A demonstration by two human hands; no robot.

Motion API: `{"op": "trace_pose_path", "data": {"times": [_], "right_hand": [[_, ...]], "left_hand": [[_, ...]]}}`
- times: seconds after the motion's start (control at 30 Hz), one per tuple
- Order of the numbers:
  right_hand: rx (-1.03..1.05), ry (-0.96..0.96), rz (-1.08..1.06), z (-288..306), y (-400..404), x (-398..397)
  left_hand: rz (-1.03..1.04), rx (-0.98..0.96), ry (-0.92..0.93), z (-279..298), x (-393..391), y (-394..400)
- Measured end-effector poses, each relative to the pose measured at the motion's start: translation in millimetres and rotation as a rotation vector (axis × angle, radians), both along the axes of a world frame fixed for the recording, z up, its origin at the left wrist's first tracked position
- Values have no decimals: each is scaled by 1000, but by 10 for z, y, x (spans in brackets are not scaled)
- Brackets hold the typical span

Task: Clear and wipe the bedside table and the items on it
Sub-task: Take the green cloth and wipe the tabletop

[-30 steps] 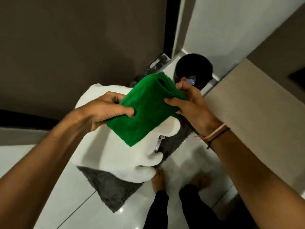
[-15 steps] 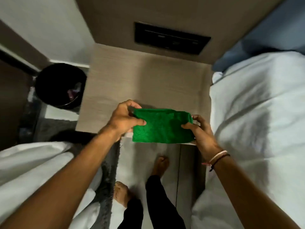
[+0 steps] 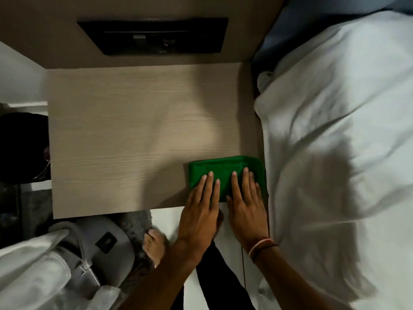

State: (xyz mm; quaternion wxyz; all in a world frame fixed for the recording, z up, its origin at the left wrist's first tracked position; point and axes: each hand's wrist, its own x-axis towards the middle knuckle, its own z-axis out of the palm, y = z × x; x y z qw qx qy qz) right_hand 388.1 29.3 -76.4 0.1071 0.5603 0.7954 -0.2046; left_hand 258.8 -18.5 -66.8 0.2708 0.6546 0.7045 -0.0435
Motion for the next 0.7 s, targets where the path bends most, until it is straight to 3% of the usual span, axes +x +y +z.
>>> {"op": "trace_pose_path", "data": {"times": [0.3, 0.5, 0.7], "right_hand": [[72, 115, 149, -164, 1414, -723], [181, 19, 249, -79, 2470, -1258], [249, -18, 208, -52, 2469, -1397]], "left_hand": [[22, 195, 31, -373, -973, 1158], [-17, 28, 48, -241, -1633, 2172], [-28, -15, -19, -135, -1793, 2113]]}}
